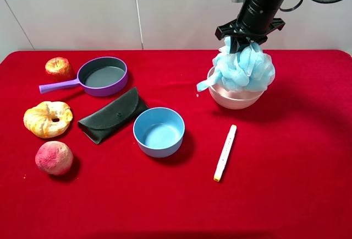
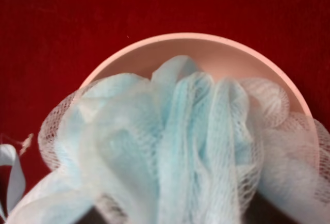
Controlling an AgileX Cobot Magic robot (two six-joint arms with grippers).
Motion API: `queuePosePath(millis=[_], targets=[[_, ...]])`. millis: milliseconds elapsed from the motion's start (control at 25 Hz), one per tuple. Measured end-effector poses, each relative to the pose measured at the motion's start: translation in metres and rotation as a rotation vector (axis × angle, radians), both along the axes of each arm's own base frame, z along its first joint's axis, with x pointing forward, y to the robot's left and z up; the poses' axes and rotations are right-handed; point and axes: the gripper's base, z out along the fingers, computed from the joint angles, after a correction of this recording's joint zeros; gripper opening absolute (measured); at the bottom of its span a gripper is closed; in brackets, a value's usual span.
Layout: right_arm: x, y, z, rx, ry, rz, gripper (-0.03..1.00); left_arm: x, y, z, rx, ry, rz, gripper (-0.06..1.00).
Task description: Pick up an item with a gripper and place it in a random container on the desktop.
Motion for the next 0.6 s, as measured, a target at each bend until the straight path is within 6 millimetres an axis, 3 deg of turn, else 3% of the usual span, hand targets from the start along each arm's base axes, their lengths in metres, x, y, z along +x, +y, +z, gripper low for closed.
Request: queuePosePath(millis=[120,200,600], targets=[[-0.0003,0.0001,0.0000,0.004,0.006,-0.017,0.54,0.0000,0.0000,0.0000,0.000,0.000,0.000,0.99],[-0.0007,0.0000,-0.0001,0.003,0.010,-0.017,0.64,0.0000,0.0000,0.0000,0.000,0.000,0.000,0.99],[-0.0014,-0.0002,-0.0003,0.001,0.019,-0.016,0.69,0.0000,0.0000,0.0000,0.000,0.000,0.000,0.99]])
